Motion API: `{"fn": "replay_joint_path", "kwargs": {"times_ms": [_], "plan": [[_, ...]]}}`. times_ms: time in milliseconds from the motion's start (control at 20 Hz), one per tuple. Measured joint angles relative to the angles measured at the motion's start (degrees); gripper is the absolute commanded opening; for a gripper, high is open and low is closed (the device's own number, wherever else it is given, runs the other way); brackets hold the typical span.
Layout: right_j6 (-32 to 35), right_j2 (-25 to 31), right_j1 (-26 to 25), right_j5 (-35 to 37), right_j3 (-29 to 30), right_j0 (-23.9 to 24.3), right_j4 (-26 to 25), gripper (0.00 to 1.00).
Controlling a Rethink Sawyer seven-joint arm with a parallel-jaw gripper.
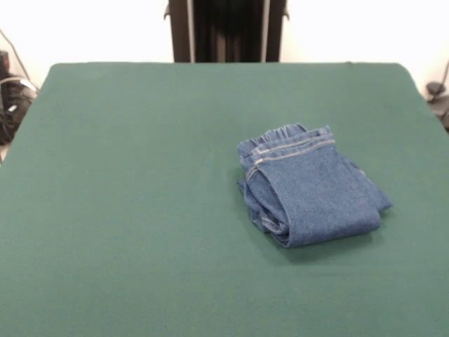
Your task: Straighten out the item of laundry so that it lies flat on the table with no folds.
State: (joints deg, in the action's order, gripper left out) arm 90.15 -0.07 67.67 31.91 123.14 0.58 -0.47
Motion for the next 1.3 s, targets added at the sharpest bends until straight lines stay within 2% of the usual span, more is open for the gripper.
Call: {"fn": "replay_joint_path", "kwargs": {"times_ms": [650, 1300], "plan": [[0.0, 0.0, -7.5, -9.4, -0.3, -0.1, 0.0, 1.00], [0.0, 0.0, -13.2, -11.6, -0.3, -0.1, 0.0, 1.00]]}}
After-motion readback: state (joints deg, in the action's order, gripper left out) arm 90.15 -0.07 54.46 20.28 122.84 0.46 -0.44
